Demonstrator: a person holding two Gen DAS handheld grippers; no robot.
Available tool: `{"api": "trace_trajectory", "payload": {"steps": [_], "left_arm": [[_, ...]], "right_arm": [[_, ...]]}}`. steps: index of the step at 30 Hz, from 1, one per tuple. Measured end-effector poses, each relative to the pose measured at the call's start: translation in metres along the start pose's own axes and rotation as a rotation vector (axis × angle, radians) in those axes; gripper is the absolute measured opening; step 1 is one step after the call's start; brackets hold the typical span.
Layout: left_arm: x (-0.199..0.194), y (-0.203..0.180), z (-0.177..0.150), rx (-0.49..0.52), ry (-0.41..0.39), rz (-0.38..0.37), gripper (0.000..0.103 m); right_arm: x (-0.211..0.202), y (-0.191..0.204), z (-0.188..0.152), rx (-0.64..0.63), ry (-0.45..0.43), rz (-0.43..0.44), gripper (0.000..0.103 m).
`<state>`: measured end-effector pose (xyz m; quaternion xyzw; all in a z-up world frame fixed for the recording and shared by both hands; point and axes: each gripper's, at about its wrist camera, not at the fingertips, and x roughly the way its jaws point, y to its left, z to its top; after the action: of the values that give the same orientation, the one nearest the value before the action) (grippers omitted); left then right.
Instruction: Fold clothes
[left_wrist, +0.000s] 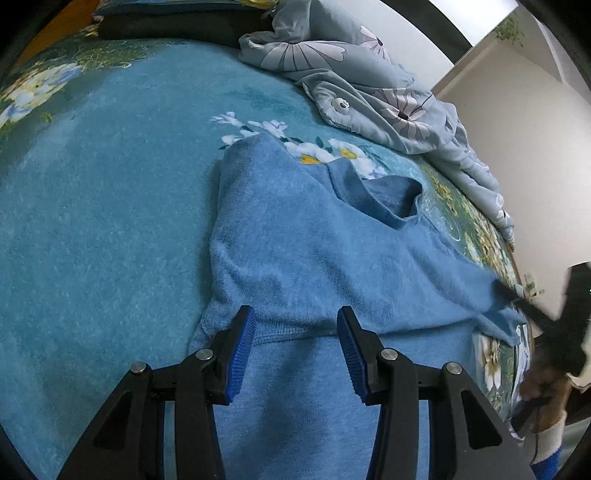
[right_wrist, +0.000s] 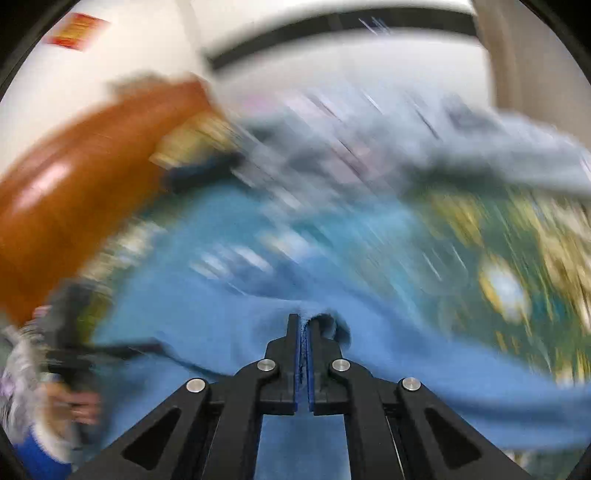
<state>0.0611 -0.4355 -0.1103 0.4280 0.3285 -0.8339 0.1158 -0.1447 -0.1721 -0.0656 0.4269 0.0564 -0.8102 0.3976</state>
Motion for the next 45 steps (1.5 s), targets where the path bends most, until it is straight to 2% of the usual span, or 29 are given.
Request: {"api": "trace_trajectory", "payload": {"steps": [1, 4, 8, 12, 14, 17, 18, 19, 21, 25, 27, 29, 35, 37, 38, 39, 40, 43, 45], "left_arm": [[0.0, 0.0, 0.0, 0.005, 0.003, 0.001, 0.048], [0.0, 0.0, 0.0, 0.004, 0.008, 0.009, 0.048], [0.0, 0.002, 0.0, -0.013, 0.007, -0.007, 0.048], [0.001, -0.002, -0.001, 0.009, 0.006, 0.017, 0.048], [0.0, -0.001, -0.001, 0.013, 0.009, 0.019, 0.048], [-0.007, 0.002, -0.003, -0.013, 0.007, 0.009, 0.048], [-0.01, 0.003, -0.005, -0.022, 0.005, 0.007, 0.048], [-0.014, 0.003, -0.008, -0.027, -0.001, 0.011, 0.048], [-0.021, 0.004, -0.014, -0.036, -0.014, 0.02, 0.048], [-0.039, 0.003, -0.028, -0.034, -0.058, 0.045, 0.048], [-0.047, 0.005, -0.033, -0.047, -0.067, 0.039, 0.048], [-0.053, 0.007, -0.037, -0.058, -0.068, 0.035, 0.048], [-0.069, 0.014, -0.044, -0.088, -0.088, 0.038, 0.048], [-0.072, 0.016, -0.045, -0.099, -0.096, 0.036, 0.048], [-0.073, 0.017, -0.046, -0.103, -0.098, 0.031, 0.048], [-0.074, 0.018, -0.047, -0.108, -0.098, 0.024, 0.048], [-0.075, 0.019, -0.047, -0.11, -0.099, 0.019, 0.048], [-0.078, 0.021, -0.047, -0.108, -0.1, 0.008, 0.048], [-0.083, 0.024, -0.046, -0.11, -0.11, -0.001, 0.048]], "right_arm": [[0.011, -0.015, -0.008, 0.051, 0.034, -0.007, 0.003], [0.02, -0.037, -0.025, 0.133, 0.039, 0.04, 0.003], [0.023, -0.037, -0.037, 0.115, 0.056, 0.029, 0.003], [0.017, -0.046, -0.041, 0.168, 0.047, 0.02, 0.005], [0.005, -0.05, -0.041, 0.174, 0.024, -0.027, 0.007], [-0.034, -0.069, -0.051, 0.208, -0.062, -0.053, 0.007], [-0.049, -0.08, -0.057, 0.238, -0.097, -0.064, 0.011], [-0.066, -0.095, -0.066, 0.283, -0.138, -0.088, 0.015], [-0.098, -0.129, -0.088, 0.393, -0.213, -0.16, 0.031], [-0.141, -0.205, -0.127, 0.687, -0.276, -0.315, 0.042], [-0.15, -0.235, -0.143, 0.824, -0.296, -0.33, 0.05], [-0.149, -0.252, -0.151, 0.887, -0.294, -0.312, 0.05], [-0.138, -0.271, -0.143, 0.942, -0.331, -0.252, 0.05], [-0.135, -0.271, -0.141, 0.942, -0.324, -0.239, 0.046], [-0.134, -0.27, -0.141, 0.941, -0.319, -0.238, 0.031], [-0.132, -0.268, -0.139, 0.932, -0.308, -0.237, 0.01], [-0.132, -0.265, -0.136, 0.914, -0.298, -0.236, 0.003], [-0.144, -0.253, -0.119, 0.84, -0.309, -0.229, 0.003], [-0.166, -0.234, -0.097, 0.758, -0.354, -0.231, 0.003]]}}
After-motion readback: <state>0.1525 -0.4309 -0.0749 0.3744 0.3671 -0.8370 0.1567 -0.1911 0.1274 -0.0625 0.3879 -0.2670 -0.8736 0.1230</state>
